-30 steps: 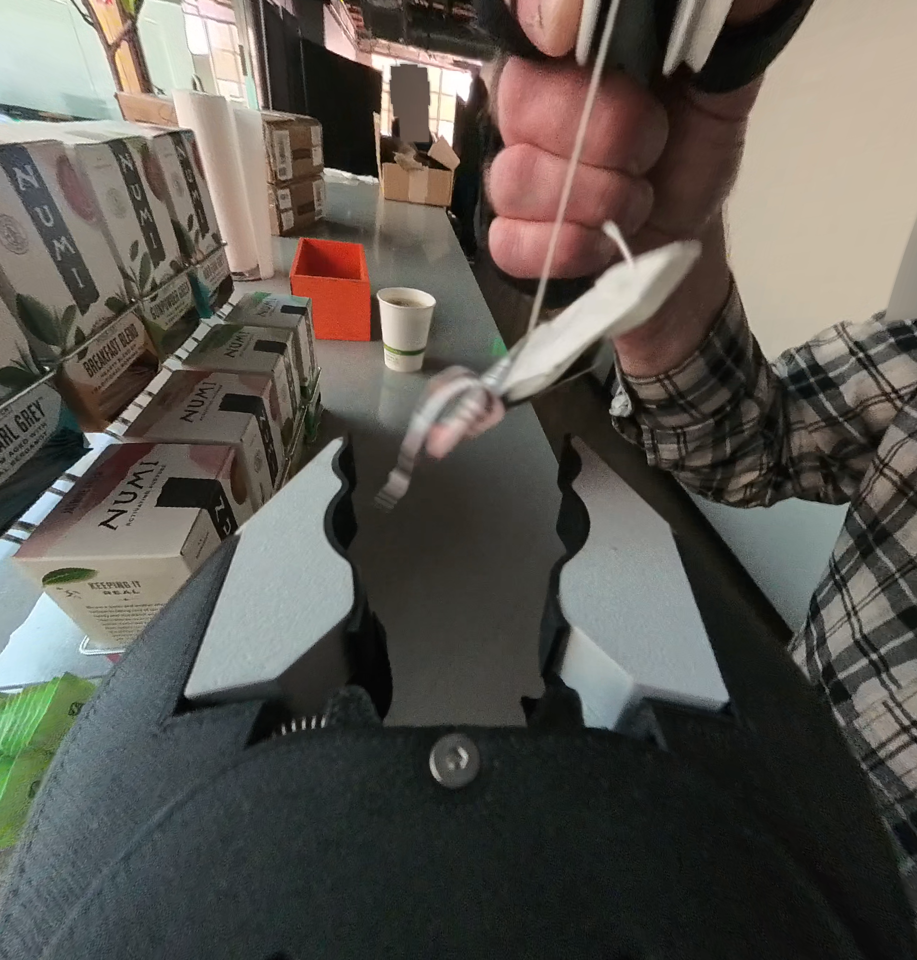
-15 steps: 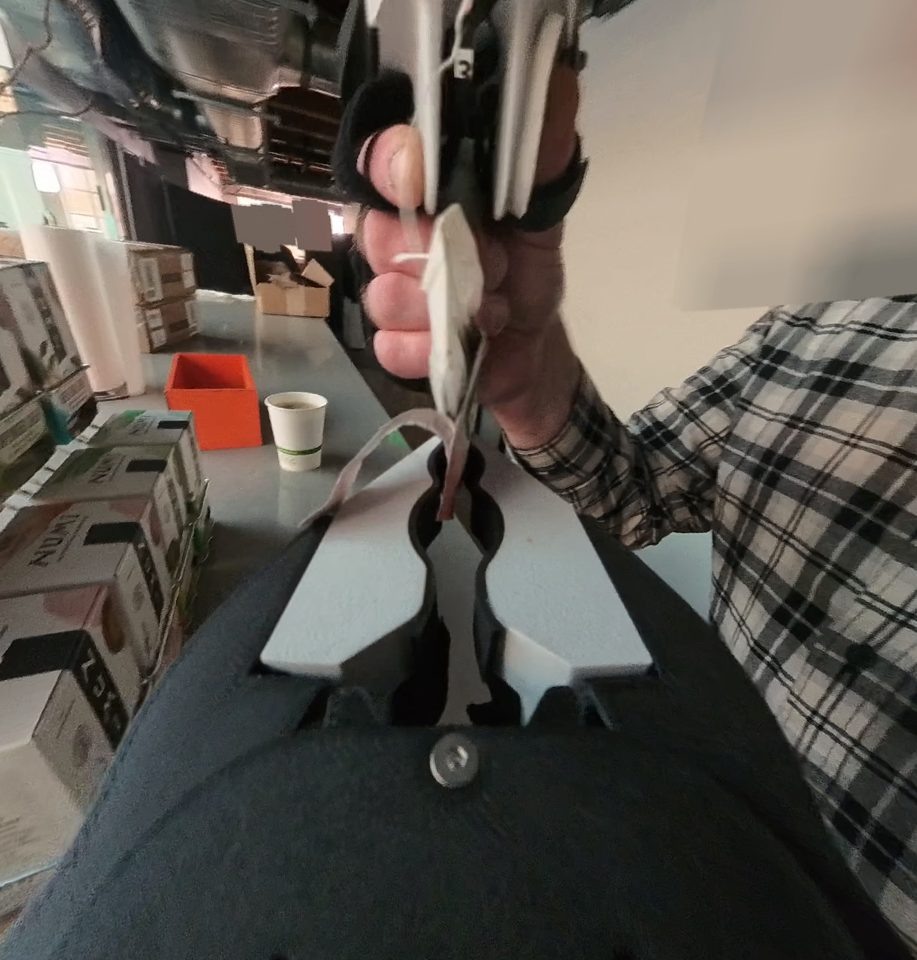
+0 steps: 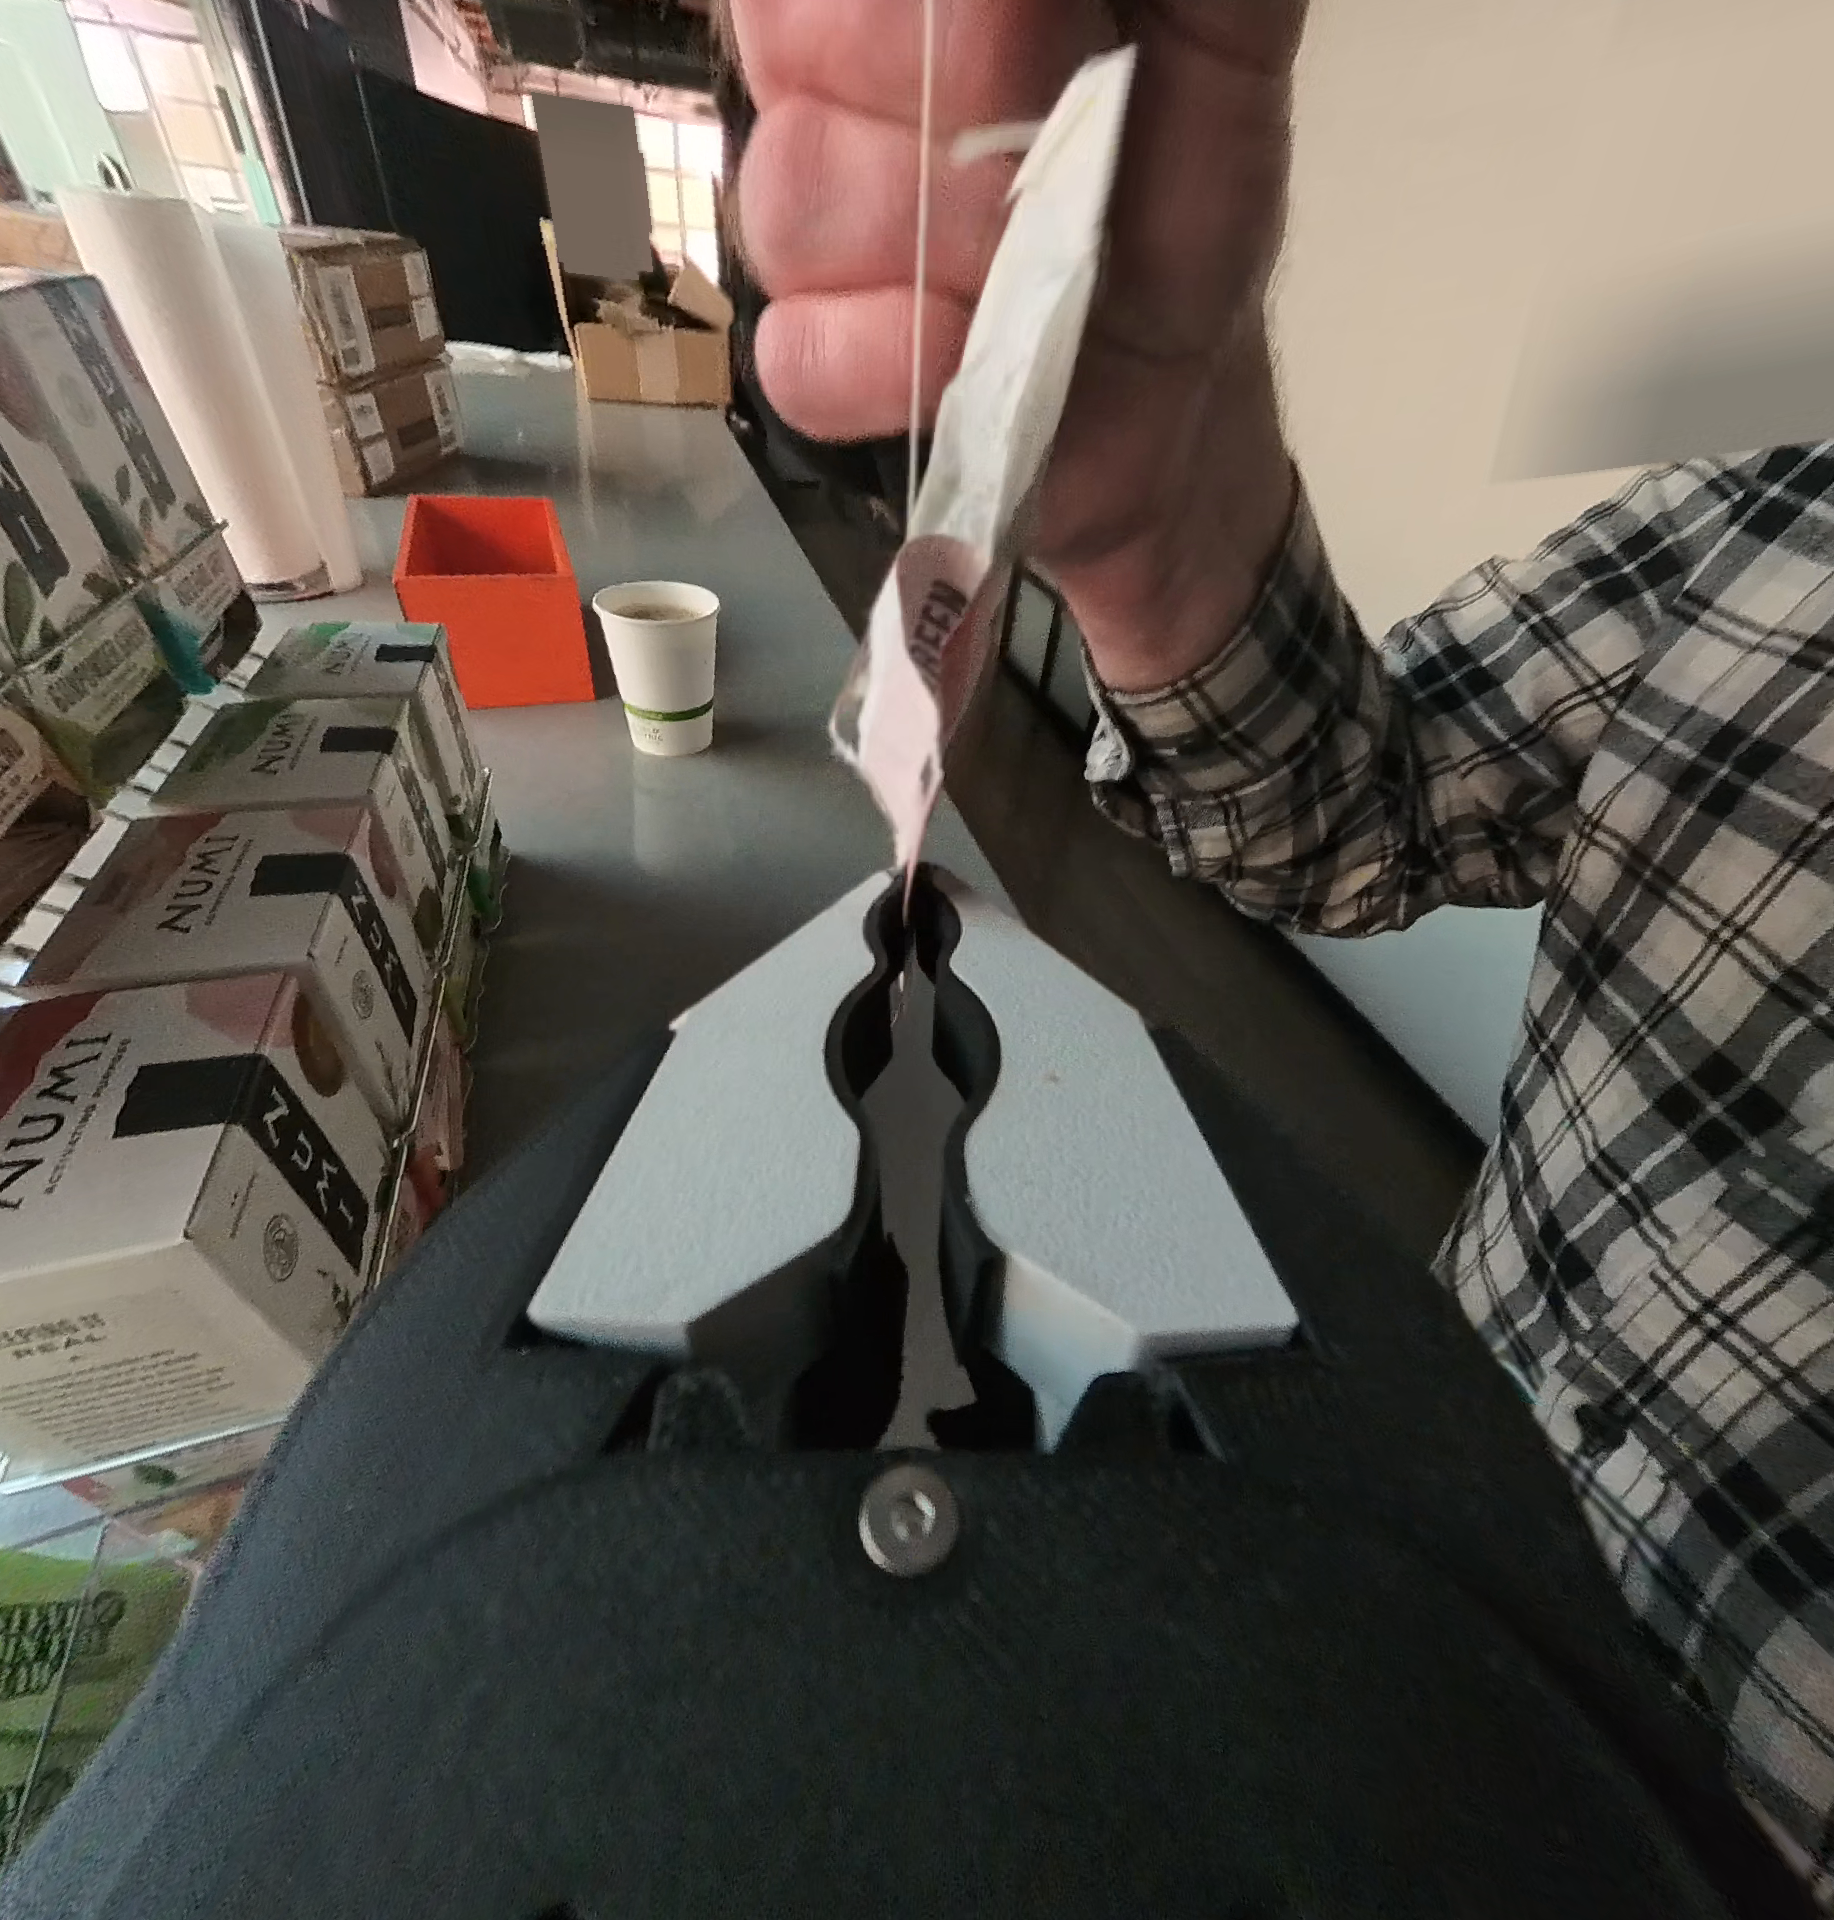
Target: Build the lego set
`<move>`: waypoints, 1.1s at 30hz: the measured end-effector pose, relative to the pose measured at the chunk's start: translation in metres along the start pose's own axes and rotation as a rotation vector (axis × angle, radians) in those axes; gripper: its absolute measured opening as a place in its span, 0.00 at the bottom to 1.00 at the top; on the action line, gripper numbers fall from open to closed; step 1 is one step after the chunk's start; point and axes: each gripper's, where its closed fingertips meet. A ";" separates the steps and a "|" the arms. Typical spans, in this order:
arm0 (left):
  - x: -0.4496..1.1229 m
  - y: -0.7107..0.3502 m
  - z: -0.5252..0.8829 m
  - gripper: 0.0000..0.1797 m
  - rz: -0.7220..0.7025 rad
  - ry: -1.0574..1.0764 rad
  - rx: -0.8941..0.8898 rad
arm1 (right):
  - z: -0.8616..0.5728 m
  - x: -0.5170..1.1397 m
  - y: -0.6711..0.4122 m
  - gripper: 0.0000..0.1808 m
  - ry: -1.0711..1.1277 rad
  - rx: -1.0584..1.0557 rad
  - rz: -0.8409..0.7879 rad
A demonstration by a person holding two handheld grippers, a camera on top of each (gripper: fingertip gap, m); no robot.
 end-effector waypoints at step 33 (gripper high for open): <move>-0.175 0.099 -0.021 0.00 0.145 -0.842 -0.152 | 0.027 0.045 0.009 0.00 -0.151 0.002 0.051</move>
Point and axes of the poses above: each gripper's, where its closed fingertips meet, x out along the fingers, y out of its underside, z = x × y across the jaws, and after that the axes turned 9 degrees about -x, right-handed
